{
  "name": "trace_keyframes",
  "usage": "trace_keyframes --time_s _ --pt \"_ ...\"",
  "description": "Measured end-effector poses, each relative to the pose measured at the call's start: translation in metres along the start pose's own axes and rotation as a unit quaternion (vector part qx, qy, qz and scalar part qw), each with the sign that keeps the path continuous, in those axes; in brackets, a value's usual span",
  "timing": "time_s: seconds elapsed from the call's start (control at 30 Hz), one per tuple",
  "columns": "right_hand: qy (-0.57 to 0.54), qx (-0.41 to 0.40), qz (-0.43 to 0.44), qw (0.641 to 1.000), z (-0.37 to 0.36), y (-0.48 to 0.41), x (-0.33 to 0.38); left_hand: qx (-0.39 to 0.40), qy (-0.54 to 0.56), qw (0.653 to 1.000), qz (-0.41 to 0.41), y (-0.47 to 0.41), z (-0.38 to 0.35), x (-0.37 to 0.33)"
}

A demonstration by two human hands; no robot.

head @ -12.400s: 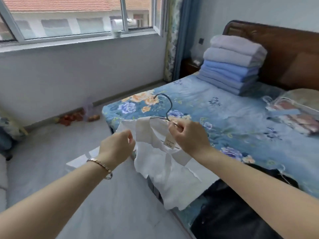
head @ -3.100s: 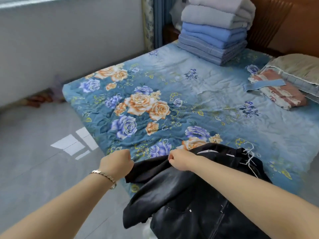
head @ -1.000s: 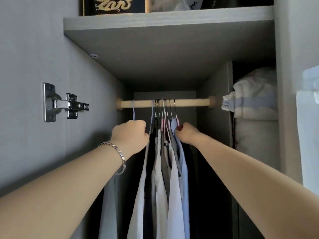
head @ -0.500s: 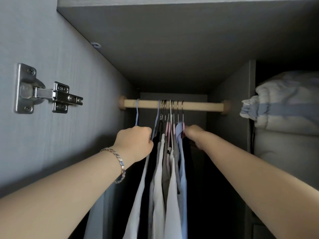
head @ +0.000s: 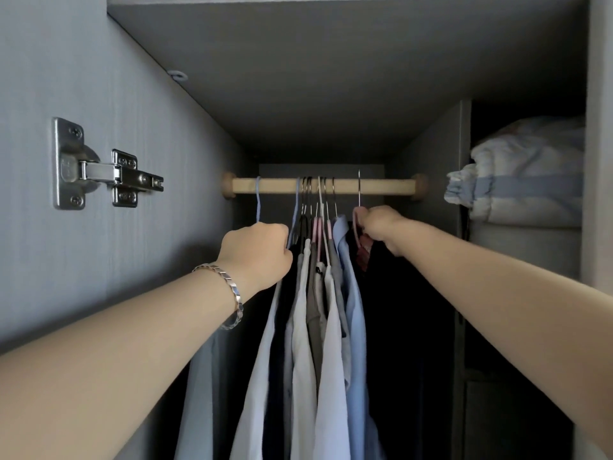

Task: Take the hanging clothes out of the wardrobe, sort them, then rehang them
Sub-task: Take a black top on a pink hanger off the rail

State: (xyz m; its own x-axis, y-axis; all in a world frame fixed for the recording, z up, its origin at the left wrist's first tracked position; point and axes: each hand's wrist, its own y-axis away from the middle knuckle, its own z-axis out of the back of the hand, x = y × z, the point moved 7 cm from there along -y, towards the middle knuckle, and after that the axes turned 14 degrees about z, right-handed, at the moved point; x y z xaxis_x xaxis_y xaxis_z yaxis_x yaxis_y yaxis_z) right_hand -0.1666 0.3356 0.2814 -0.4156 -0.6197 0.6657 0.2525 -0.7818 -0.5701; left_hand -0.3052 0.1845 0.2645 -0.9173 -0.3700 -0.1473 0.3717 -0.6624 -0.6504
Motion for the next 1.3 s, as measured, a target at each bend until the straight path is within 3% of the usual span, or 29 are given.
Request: trace_keyframes --time_s 0.2,0.5,0.8,1.07,1.3 --pt "-0.040 0.060 -0.050 0.996 0.011 0.083 -0.023 -0.011 0.029 0.998 -0.062 0.023 0.014 -0.028" --pt "0.054 0.051 -0.062 0.995 0.071 0.220 -0.021 0.050 0.074 0.985 -0.148 0.104 0.016 -0.109" --pt "0.172 0.027 -0.165 0.971 0.195 0.425 -0.060 0.138 0.094 0.961 -0.220 0.251 0.012 -0.206" --pt "0.200 -0.074 -0.351 0.912 0.321 0.662 -0.101 0.256 0.147 0.898 -0.326 0.443 0.004 -0.318" --pt "0.258 -0.231 -0.419 0.839 0.377 0.830 -0.081 0.325 0.204 0.798 -0.465 0.616 0.027 -0.396"
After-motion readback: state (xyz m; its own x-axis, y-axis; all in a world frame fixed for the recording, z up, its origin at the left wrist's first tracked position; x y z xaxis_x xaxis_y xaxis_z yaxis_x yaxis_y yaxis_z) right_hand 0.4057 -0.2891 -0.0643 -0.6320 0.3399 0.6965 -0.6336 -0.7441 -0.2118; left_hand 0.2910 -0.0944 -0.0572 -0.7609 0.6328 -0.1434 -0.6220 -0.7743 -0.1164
